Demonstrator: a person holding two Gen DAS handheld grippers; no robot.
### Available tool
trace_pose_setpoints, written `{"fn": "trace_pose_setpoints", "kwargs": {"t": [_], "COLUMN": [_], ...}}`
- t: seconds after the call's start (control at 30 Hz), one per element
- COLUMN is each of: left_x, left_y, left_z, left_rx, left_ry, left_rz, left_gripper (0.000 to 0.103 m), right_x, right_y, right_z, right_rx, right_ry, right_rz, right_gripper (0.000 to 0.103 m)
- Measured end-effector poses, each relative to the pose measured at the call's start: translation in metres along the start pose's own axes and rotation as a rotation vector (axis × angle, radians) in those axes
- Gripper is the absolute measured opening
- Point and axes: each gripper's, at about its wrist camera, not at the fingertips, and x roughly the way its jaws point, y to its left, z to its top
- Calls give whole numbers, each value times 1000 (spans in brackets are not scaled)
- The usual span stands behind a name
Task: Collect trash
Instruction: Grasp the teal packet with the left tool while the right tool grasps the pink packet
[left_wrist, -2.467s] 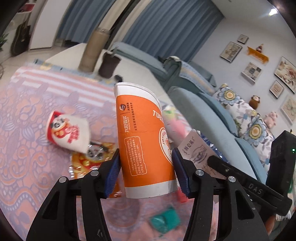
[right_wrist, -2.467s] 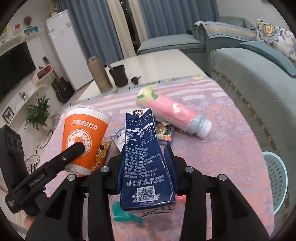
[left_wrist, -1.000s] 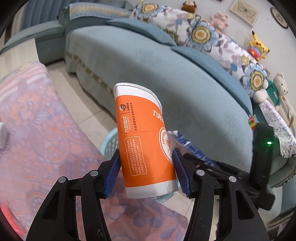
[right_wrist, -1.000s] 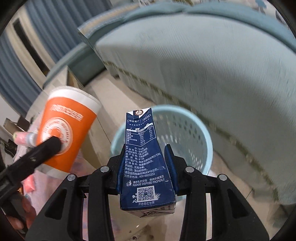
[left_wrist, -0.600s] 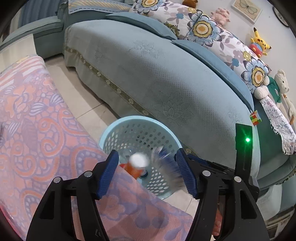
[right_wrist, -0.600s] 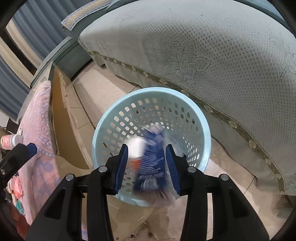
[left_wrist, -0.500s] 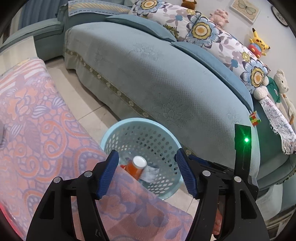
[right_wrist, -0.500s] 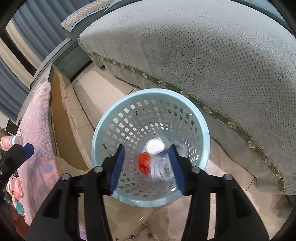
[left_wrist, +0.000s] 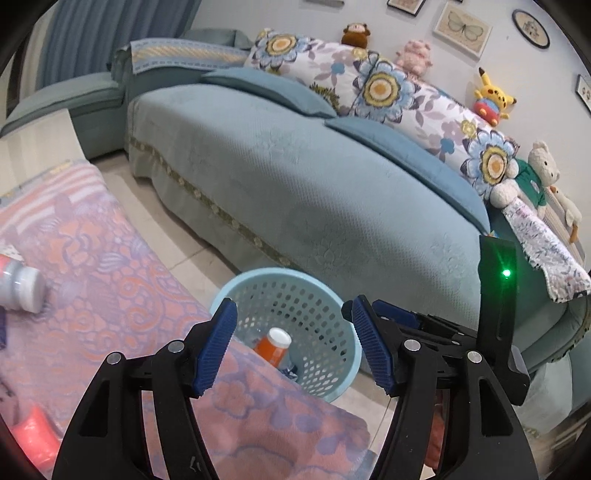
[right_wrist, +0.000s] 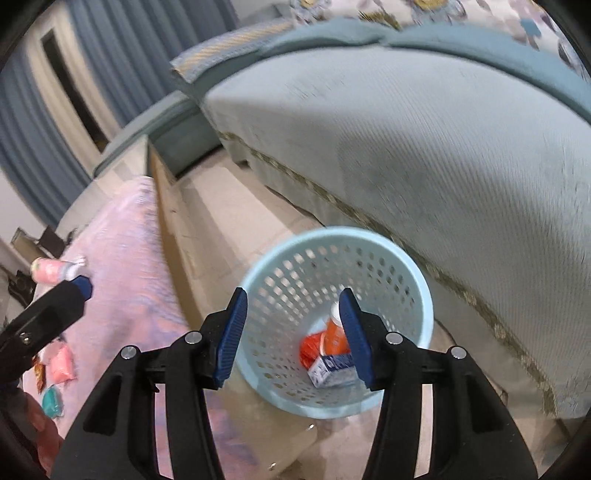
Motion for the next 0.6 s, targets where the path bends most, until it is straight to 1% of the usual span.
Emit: {"fn": "trace_pose_setpoints", "kwargs": {"t": [0.17, 0.3, 0.4, 0.47, 0.53, 0.6], "left_x": [-49, -101, -134, -157, -178, -201], "left_y": [5, 16, 29, 41, 57, 74], "left_z": [4, -2, -12, -22, -31, -45], "left_rx": [-11, -35, -50, -73, -118, -154], "left_ry": [-75, -157, -210, -246, -276, -324], "left_rz": [17, 44, 84, 115, 136, 178], "left_gripper": [63, 63, 67, 72, 75, 77], "right_x": [-33, -58, -75, -82, -88, -91], "right_y": [38, 79, 116, 135, 158, 176], "right_z": [7, 6, -1, -8, -18, -26], "right_rx": [-85, -186, -275, -322, -381, -422], "right_ry": [-74, -130, -173, -191, -212, -231], "right_rz": [58, 114, 169, 199, 222, 243], "right_gripper": [48, 48, 48, 48, 48, 48]}}
